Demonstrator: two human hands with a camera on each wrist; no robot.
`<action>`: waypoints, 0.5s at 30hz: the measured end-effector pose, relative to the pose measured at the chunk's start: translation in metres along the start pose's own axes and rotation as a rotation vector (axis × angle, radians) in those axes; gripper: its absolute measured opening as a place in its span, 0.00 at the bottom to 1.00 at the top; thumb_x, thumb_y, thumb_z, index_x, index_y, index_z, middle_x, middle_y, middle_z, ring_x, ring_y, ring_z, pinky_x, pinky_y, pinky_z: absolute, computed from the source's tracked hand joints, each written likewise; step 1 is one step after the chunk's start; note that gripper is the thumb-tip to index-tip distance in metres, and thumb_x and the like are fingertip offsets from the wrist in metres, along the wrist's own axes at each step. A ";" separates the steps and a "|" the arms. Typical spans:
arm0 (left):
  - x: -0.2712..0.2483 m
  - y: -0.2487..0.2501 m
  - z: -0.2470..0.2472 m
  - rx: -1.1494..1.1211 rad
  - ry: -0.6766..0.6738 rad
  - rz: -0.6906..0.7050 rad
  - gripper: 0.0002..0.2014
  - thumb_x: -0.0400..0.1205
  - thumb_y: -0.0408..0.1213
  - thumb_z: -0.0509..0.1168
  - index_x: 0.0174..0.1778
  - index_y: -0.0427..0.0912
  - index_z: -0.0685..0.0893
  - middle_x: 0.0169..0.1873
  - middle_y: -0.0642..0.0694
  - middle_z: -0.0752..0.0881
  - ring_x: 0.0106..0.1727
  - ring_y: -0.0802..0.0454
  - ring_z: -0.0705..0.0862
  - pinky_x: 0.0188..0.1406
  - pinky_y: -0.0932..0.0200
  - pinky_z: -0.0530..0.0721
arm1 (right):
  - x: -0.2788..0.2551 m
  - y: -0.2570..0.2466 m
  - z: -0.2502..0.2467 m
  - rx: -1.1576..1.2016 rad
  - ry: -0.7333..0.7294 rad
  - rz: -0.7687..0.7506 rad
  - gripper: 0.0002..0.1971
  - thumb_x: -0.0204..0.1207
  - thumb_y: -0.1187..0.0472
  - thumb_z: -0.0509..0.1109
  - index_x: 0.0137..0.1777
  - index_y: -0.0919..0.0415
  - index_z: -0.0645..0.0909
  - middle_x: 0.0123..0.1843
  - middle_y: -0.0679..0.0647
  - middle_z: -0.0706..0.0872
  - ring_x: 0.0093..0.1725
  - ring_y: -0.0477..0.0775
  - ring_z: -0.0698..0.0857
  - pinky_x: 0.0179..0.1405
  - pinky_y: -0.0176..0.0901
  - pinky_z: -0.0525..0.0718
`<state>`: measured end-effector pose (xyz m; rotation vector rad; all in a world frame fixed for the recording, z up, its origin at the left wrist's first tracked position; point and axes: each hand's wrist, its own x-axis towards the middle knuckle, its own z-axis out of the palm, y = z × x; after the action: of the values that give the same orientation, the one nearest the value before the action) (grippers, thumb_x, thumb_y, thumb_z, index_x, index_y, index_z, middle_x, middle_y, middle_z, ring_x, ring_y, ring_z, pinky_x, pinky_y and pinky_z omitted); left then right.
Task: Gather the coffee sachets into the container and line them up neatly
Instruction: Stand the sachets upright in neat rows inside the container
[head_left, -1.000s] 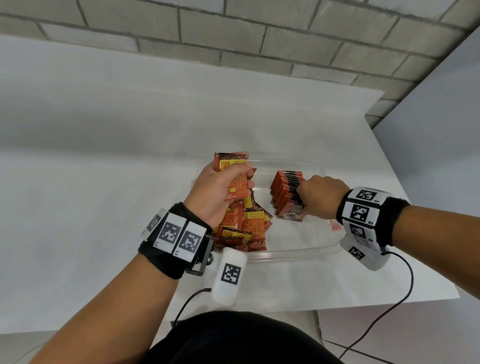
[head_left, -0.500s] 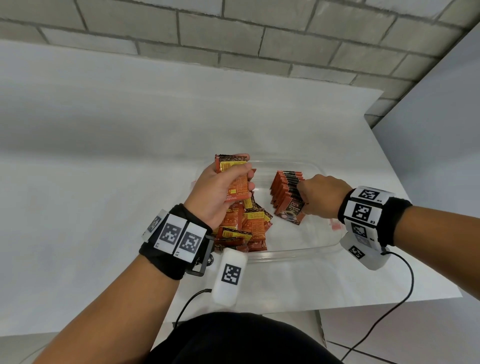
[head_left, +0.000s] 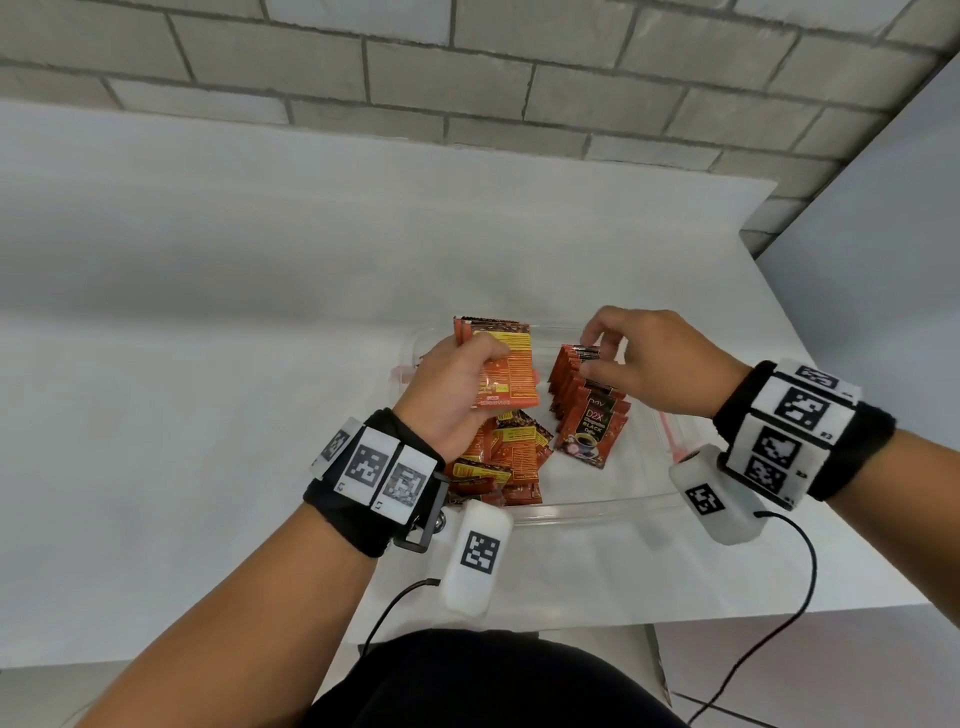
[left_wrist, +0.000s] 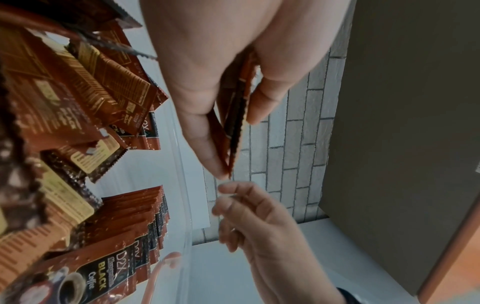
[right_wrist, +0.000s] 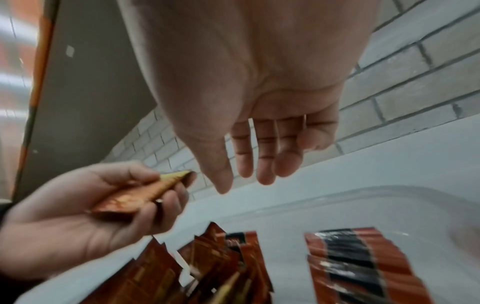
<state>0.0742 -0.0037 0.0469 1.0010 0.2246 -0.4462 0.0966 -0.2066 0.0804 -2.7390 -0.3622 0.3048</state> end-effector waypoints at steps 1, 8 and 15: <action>0.000 0.000 0.002 0.033 -0.009 0.007 0.05 0.84 0.28 0.60 0.51 0.37 0.80 0.42 0.39 0.87 0.45 0.43 0.87 0.52 0.44 0.85 | -0.002 -0.005 -0.001 0.057 0.025 -0.027 0.12 0.76 0.54 0.72 0.57 0.52 0.78 0.44 0.47 0.83 0.32 0.38 0.77 0.32 0.28 0.72; 0.002 -0.002 0.012 0.177 -0.118 0.046 0.05 0.82 0.29 0.64 0.50 0.39 0.84 0.39 0.45 0.90 0.39 0.52 0.89 0.39 0.53 0.89 | -0.016 -0.022 -0.004 0.296 0.043 -0.033 0.22 0.74 0.57 0.74 0.67 0.47 0.76 0.51 0.42 0.83 0.43 0.47 0.84 0.40 0.24 0.78; 0.003 -0.003 0.022 0.202 -0.156 0.062 0.04 0.81 0.33 0.66 0.48 0.40 0.86 0.39 0.46 0.90 0.41 0.52 0.89 0.40 0.54 0.88 | -0.025 -0.024 -0.012 0.567 0.116 -0.026 0.11 0.73 0.64 0.75 0.52 0.49 0.82 0.43 0.50 0.86 0.43 0.58 0.85 0.47 0.51 0.85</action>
<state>0.0749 -0.0245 0.0556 1.1612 0.0085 -0.4950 0.0713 -0.1955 0.1045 -2.1810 -0.2347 0.2011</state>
